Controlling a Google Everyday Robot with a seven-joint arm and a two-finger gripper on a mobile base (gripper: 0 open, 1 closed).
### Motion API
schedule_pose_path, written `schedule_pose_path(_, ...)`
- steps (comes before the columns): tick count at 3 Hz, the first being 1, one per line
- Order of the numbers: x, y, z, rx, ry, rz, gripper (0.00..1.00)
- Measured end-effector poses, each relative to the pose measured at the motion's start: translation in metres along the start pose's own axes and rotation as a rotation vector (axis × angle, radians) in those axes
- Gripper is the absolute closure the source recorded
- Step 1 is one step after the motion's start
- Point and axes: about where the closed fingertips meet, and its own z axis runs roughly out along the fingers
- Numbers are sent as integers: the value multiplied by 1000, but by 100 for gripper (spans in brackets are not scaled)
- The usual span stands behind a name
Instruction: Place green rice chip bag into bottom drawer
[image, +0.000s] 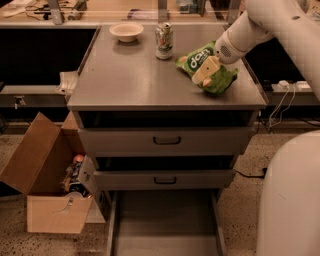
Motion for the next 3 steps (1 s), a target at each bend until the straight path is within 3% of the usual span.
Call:
schedule_pose_path(1, -4, 5, 8, -4, 19, 0, 47)
schedule_pose_path(3, -19, 51, 1, -46, -2, -124, 94)
